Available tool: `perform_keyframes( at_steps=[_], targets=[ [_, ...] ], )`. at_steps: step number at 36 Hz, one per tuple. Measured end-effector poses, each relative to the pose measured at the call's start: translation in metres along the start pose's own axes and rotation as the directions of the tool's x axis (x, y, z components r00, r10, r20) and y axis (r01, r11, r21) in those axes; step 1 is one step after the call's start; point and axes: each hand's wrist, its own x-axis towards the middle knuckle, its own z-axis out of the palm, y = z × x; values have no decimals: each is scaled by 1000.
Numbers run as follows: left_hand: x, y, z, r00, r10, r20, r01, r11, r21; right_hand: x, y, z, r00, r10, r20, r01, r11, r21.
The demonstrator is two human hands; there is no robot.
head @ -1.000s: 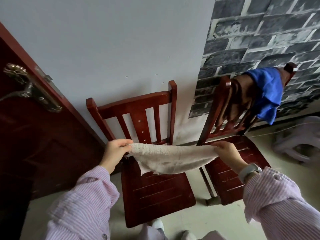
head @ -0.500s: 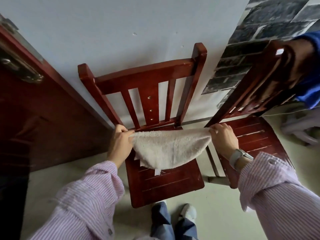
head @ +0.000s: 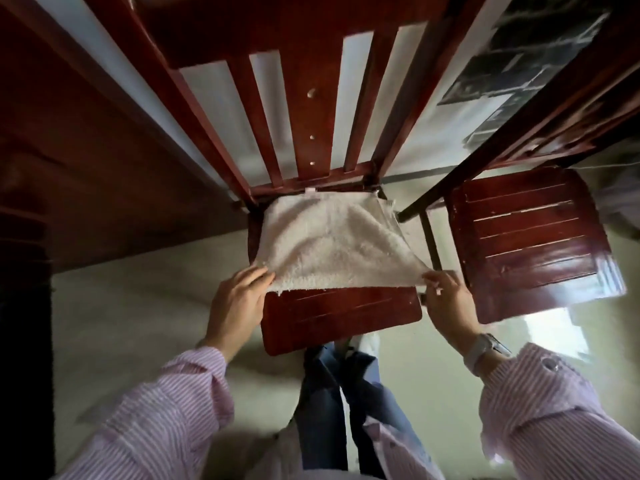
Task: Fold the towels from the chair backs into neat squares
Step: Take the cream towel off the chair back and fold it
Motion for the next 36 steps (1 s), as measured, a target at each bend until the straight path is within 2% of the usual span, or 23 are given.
perform_keyframes(
  at_steps=[8,13,16,19,22,24,27,31,36],
  targets=[
    [-31,-17,102,969,58,241,-53,998,-30,-20,91,82,957,170,234,-139,980,-142],
    [-58,-20,144,908,5,418,21,998,-56,-38,124,99,875,320,363,-235,936,-261],
    [-71,-23,152,881,-29,472,63,996,-57,-44,131,101,818,384,428,-254,909,-331],
    [-70,-23,149,849,3,528,50,995,-86,-40,127,101,805,413,425,-290,900,-325],
    [-56,-27,148,786,-81,612,111,994,-11,-23,117,102,850,372,374,-285,920,-269],
    [-40,-29,148,840,-118,530,160,987,-33,-7,107,104,882,319,346,-248,940,-235],
    [-7,-32,147,925,-195,325,229,971,-70,25,91,110,921,232,313,-190,969,-158],
    [42,-39,152,942,-267,202,288,954,-82,71,69,124,958,132,255,-109,989,-104],
    [92,-57,164,956,-270,115,275,961,-39,124,41,139,978,16,209,9,993,-118]
  ],
)
